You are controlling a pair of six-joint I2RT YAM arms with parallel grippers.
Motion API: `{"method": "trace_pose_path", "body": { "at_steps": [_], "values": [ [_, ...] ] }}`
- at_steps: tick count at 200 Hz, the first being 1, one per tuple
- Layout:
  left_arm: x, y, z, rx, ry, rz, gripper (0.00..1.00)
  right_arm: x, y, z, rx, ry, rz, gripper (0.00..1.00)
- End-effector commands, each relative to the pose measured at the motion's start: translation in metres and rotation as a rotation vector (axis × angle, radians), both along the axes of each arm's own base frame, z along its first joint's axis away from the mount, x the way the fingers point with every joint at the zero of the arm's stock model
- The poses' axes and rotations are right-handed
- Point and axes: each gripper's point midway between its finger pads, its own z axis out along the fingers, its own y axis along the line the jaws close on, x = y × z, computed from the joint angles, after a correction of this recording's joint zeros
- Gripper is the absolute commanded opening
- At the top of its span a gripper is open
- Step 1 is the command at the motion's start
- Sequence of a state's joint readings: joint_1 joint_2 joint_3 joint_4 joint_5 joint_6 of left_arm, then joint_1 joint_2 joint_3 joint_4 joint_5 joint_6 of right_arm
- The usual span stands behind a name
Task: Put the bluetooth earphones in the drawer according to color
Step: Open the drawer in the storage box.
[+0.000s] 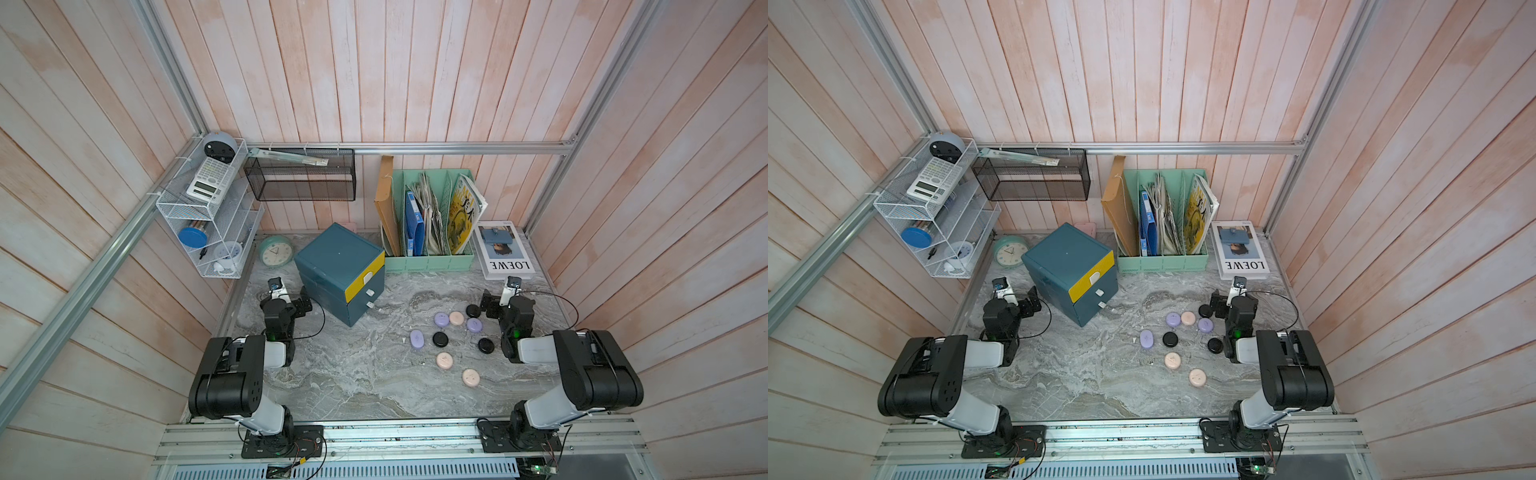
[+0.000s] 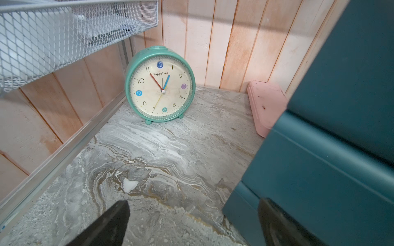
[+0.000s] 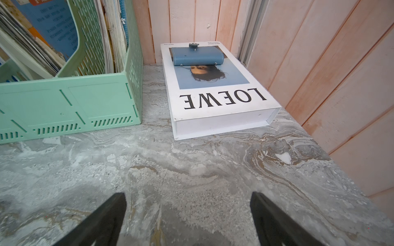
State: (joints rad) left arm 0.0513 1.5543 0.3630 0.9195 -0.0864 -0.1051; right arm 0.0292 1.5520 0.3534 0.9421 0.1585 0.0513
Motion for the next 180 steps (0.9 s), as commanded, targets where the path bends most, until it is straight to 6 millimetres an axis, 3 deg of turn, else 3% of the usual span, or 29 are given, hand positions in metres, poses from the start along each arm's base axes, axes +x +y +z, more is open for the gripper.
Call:
{"method": "trace_pose_path", "body": {
  "at_steps": [1, 107, 153, 180],
  "values": [
    [0.003, 0.000, 0.003, 0.006, -0.007, -0.001, 1.00, 0.005, 0.000, 0.002, -0.001, -0.004, 0.003, 0.98],
    [0.003, 0.000, 0.003, -0.005, -0.008, -0.011, 1.00, 0.005, -0.002, 0.002, 0.015, -0.002, 0.009, 0.97],
    [0.002, -0.006, 0.004, -0.008, -0.021, -0.058, 1.00, 0.005, -0.002, 0.002, 0.013, -0.005, 0.007, 0.90],
    [-0.010, 0.011, 0.017, -0.022, -0.078, 0.052, 1.00, 0.000, -0.009, 0.019, 0.008, -0.017, -0.042, 0.90]
  ]
}}
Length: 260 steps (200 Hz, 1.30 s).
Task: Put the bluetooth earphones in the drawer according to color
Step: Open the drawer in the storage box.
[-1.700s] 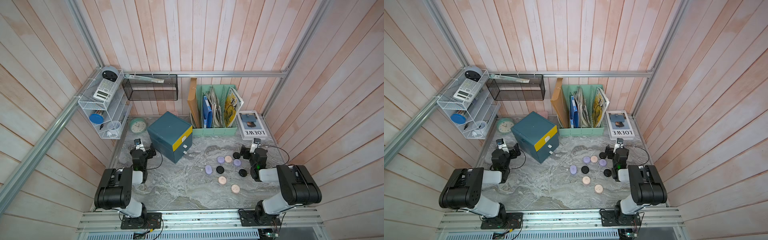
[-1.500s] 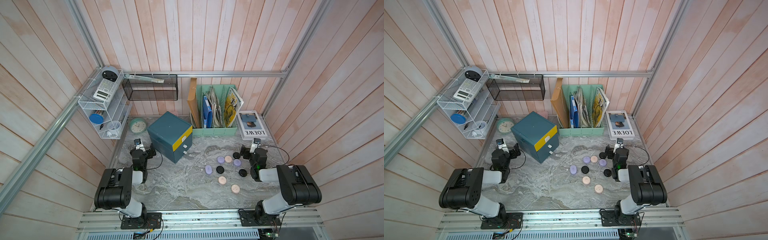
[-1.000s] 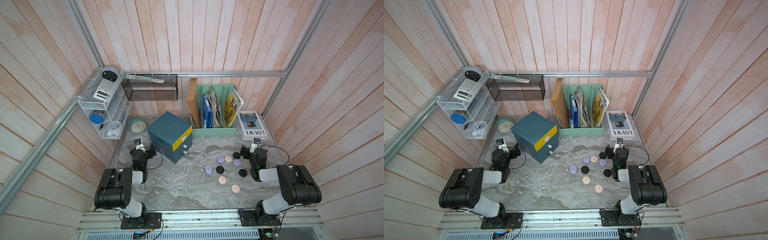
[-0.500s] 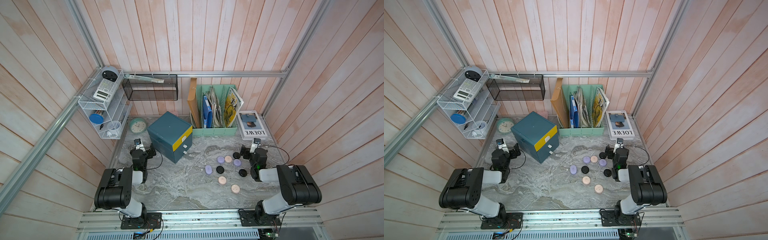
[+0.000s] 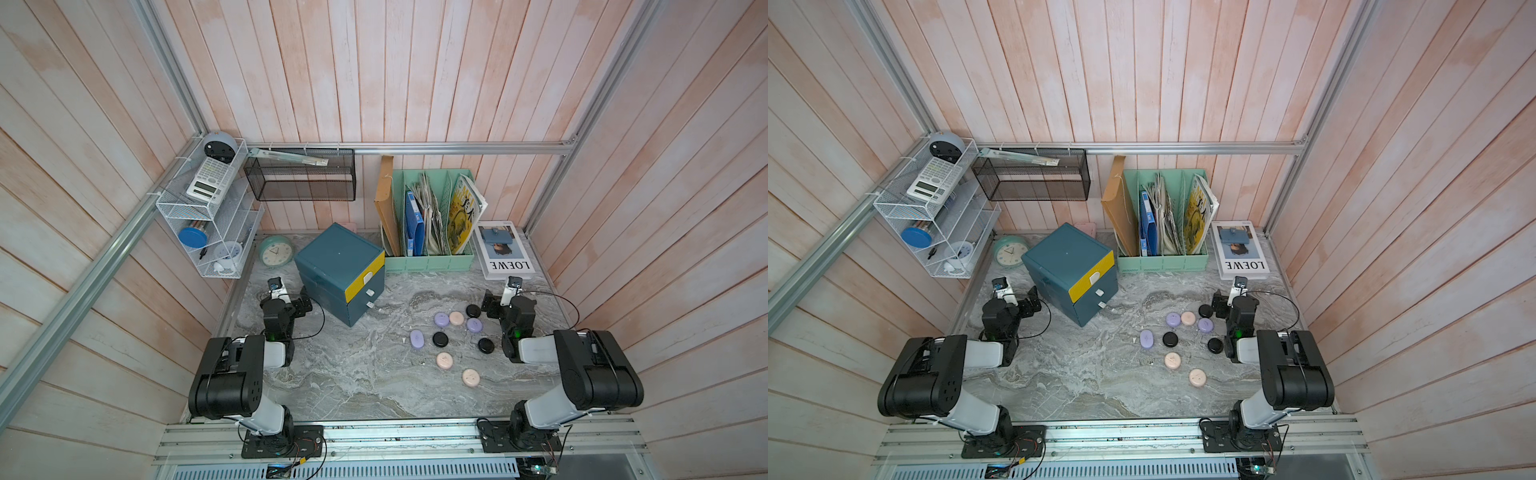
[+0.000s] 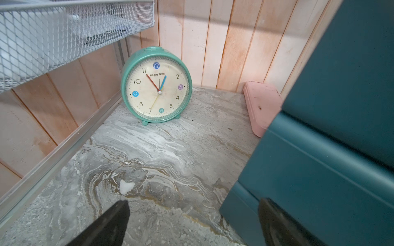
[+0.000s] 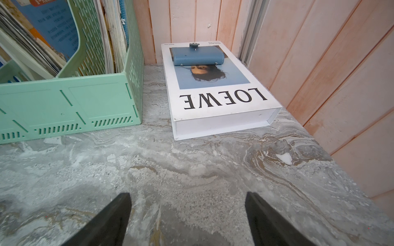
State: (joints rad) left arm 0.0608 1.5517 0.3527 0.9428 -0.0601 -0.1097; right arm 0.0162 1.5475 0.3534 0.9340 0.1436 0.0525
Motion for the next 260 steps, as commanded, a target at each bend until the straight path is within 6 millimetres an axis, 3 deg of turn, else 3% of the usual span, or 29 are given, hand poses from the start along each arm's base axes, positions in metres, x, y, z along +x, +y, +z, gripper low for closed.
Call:
{"method": "trace_pose_path", "body": {
  "at_steps": [1, 48, 89, 119, 146, 210, 260],
  "values": [
    [-0.009, 0.012, 0.016, -0.012, -0.063, 0.070, 1.00, 0.001, -0.006, 0.020, 0.001, -0.020, -0.042, 0.90],
    [-0.023, 0.014, 0.045, 0.008, -0.096, 0.104, 1.00, -0.006, -0.001, 0.065, 0.015, 0.003, -0.019, 0.89],
    [-0.034, -0.001, 0.112, -0.011, -0.174, 0.041, 1.00, -0.008, 0.021, 0.096, 0.076, -0.025, 0.071, 0.88],
    [-0.046, -0.014, 0.161, -0.018, -0.233, -0.013, 1.00, -0.011, 0.047, 0.108, 0.150, -0.007, 0.173, 0.88],
    [-0.046, -0.026, 0.190, -0.026, -0.194, -0.065, 1.00, -0.014, 0.075, 0.114, 0.205, 0.006, 0.278, 0.88],
    [-0.041, -0.087, 0.228, -0.001, -0.101, -0.318, 1.00, -0.031, 0.131, 0.127, 0.318, 0.027, 0.470, 0.88],
    [-0.034, -0.113, 0.223, 0.011, -0.027, -0.460, 1.00, -0.049, 0.159, 0.135, 0.405, 0.039, 0.566, 0.88]
  ]
}}
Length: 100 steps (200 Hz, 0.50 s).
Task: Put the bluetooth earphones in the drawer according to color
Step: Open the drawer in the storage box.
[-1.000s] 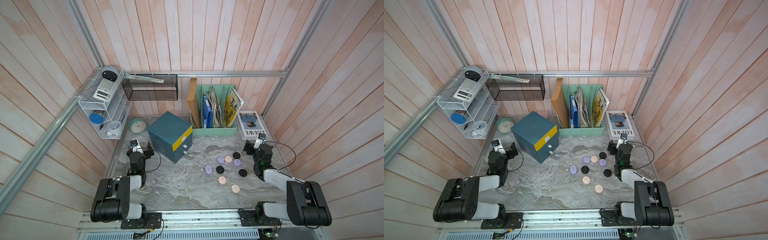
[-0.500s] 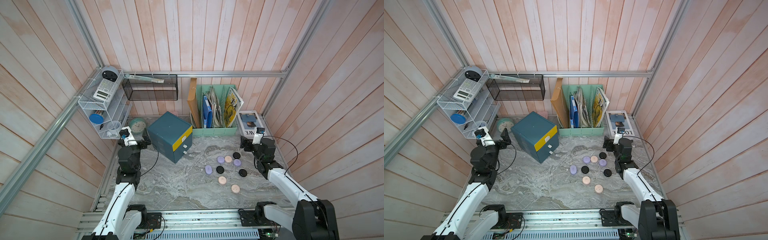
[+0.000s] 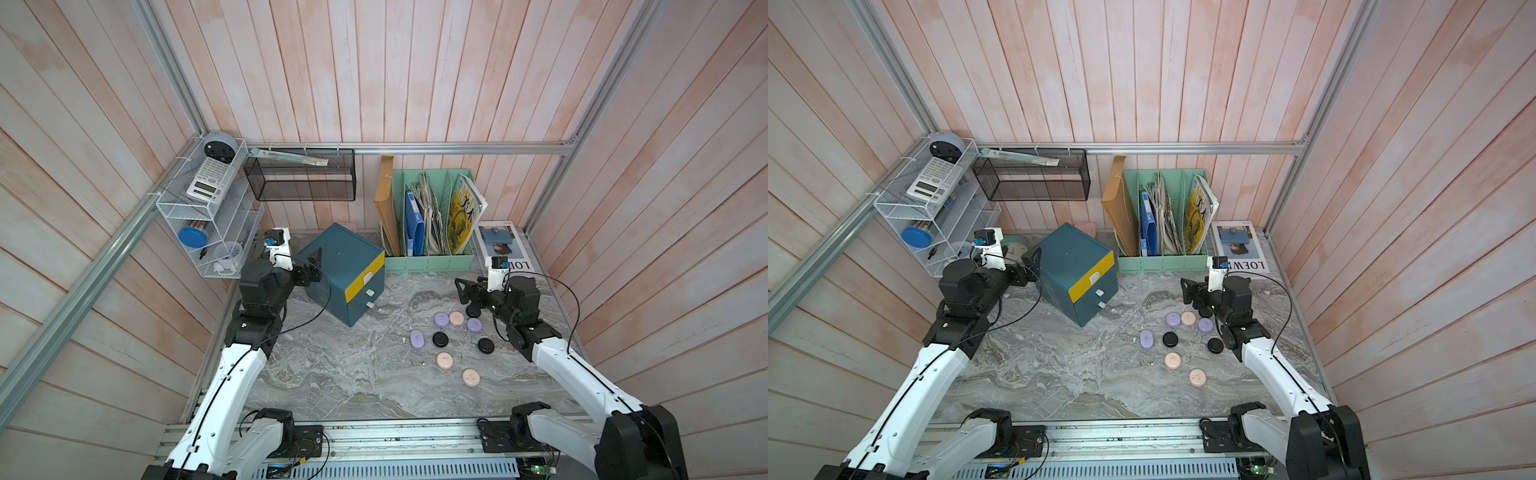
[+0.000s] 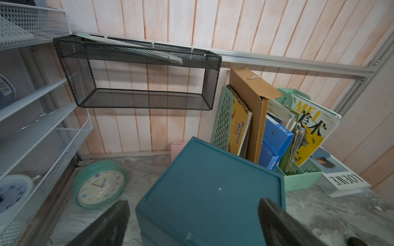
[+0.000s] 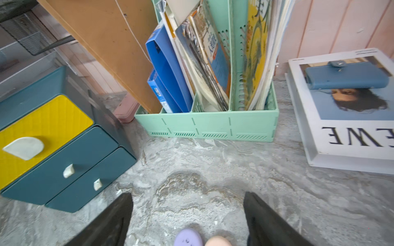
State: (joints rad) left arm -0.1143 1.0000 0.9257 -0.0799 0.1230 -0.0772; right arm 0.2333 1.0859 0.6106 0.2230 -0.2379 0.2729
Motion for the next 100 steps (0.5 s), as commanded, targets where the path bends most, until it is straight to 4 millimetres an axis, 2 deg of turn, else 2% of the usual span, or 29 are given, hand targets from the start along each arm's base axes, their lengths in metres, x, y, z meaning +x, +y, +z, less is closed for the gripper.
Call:
{"method": "trace_pose_path", "body": {
  "at_steps": [1, 49, 100],
  "values": [
    [-0.001, -0.016, -0.008, 0.038, 0.072, -0.101, 1.00, -0.009, 0.016, 0.015, 0.076, 0.003, 0.063, 0.88],
    [0.006, -0.027, -0.018, 0.033, 0.119, -0.153, 1.00, -0.016, 0.036, 0.020, 0.195, 0.044, 0.126, 0.88],
    [0.015, -0.019, -0.033, 0.008, 0.155, -0.095, 1.00, -0.007, 0.055, 0.034, 0.264, 0.076, 0.184, 0.88]
  ]
}}
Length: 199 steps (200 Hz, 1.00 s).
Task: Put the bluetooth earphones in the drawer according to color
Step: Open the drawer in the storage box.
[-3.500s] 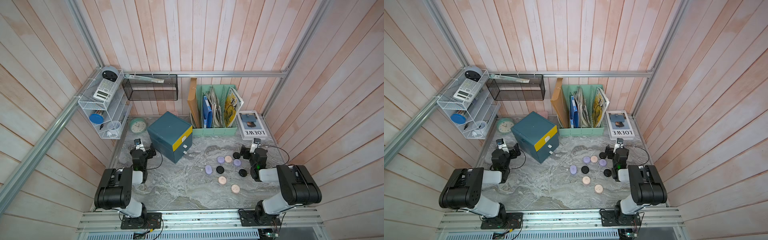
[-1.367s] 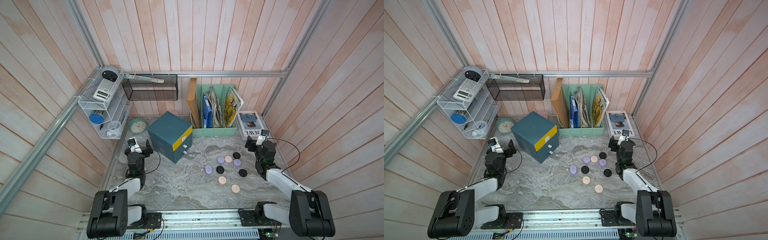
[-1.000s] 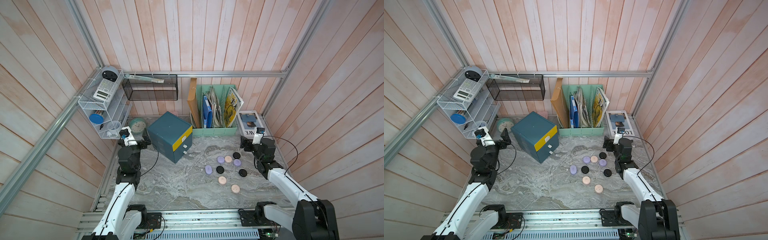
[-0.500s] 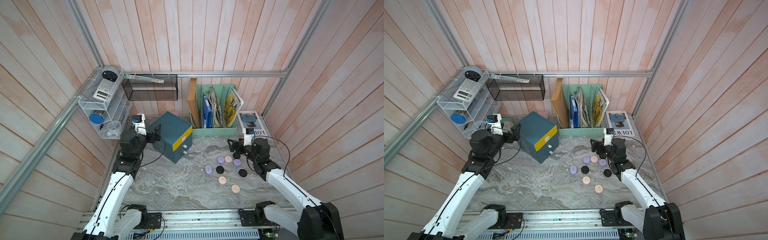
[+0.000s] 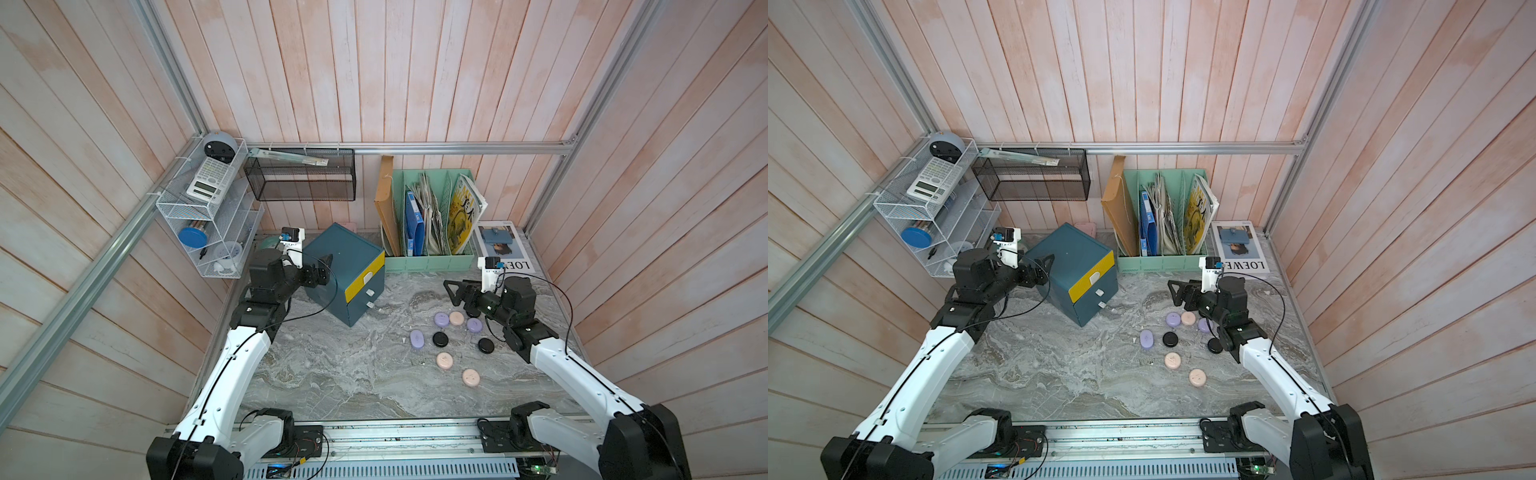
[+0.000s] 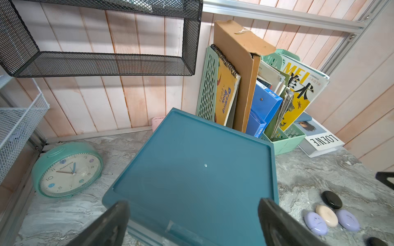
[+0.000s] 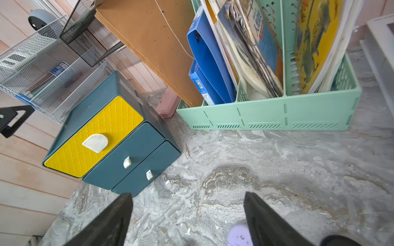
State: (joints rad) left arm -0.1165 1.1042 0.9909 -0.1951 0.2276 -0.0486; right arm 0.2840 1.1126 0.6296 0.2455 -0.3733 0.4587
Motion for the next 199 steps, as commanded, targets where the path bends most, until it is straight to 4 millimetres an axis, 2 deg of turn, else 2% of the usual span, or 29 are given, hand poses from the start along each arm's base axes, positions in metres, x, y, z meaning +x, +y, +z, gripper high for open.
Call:
{"method": "trace_pose_path", "body": {
  "at_steps": [1, 33, 63, 107, 141, 172, 199],
  "values": [
    [0.004, 0.001, -0.002, -0.011, 0.009, 0.017, 1.00, 0.007, 0.016, 0.027, 0.076, -0.018, 0.056, 0.88],
    [0.014, 0.006, -0.021, -0.007, 0.060, 0.058, 1.00, 0.015, 0.039, 0.036, 0.088, -0.009, 0.116, 0.88],
    [0.019, 0.011, -0.029, -0.002, 0.085, 0.089, 1.00, 0.025, 0.061, 0.040, 0.086, 0.001, 0.171, 0.88],
    [0.016, 0.008, -0.033, -0.007, 0.077, 0.072, 1.00, 0.028, 0.099, 0.040, 0.125, 0.036, 0.267, 0.88],
    [0.015, -0.004, -0.035, -0.031, 0.082, 0.001, 0.97, 0.024, 0.128, 0.033, 0.135, 0.063, 0.325, 0.87],
    [0.012, -0.013, -0.031, -0.050, 0.064, -0.048, 0.93, 0.024, 0.142, 0.031, 0.212, 0.091, 0.345, 0.86],
    [0.011, -0.011, -0.031, -0.031, 0.060, -0.045, 0.91, 0.027, 0.150, 0.028, 0.236, 0.098, 0.355, 0.86]
  ]
}}
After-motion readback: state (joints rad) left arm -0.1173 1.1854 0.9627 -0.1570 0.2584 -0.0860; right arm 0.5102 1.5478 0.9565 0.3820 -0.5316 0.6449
